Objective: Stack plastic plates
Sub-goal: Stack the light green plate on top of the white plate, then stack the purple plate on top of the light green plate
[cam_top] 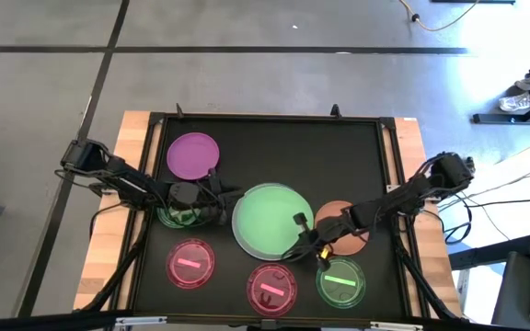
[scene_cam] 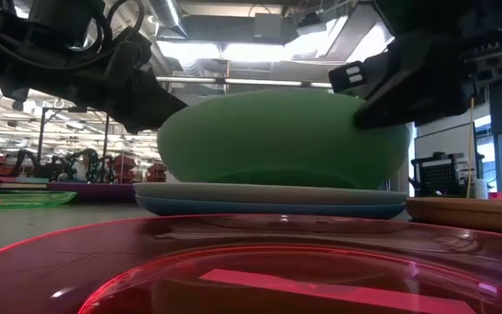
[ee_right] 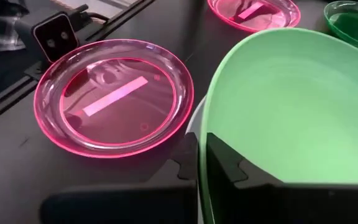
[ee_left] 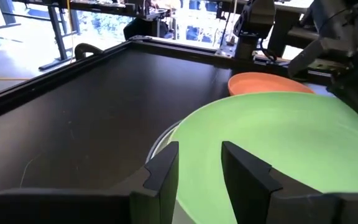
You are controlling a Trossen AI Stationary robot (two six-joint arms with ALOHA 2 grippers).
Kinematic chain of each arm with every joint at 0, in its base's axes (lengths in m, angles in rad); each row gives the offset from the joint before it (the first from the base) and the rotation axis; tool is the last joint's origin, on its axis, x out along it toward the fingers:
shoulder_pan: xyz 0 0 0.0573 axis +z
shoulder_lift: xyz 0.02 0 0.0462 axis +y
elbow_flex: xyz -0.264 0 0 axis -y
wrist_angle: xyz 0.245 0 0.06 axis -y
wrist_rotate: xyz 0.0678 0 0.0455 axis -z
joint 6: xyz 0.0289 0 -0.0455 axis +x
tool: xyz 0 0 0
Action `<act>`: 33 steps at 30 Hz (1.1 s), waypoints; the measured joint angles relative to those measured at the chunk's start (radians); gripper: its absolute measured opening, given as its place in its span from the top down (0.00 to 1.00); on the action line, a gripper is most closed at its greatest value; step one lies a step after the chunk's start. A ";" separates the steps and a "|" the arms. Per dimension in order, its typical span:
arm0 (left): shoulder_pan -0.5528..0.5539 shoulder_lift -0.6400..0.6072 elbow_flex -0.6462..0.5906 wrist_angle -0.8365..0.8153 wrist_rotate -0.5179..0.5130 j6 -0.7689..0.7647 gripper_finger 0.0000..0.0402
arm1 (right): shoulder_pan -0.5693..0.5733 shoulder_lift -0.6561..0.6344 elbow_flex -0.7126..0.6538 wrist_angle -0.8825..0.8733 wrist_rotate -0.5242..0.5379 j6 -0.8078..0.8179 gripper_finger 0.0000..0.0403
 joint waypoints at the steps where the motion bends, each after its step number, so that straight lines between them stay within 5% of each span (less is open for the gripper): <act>1: 0.000 0.000 0.000 0.002 0.000 0.000 0.71 | 0.000 0.006 0.003 0.000 0.000 0.003 0.98; 13: 0.000 0.000 -0.001 0.000 0.000 0.000 0.71 | 0.000 0.067 0.011 0.096 -0.001 0.143 0.96; 23: 0.000 0.000 -0.001 -0.001 0.000 0.000 0.71 | 0.000 0.064 0.025 0.093 0.030 0.167 0.68; 33: -0.032 -0.001 0.034 -0.030 -0.001 0.032 0.71 | 0.011 -0.109 0.148 -0.314 0.050 0.109 0.60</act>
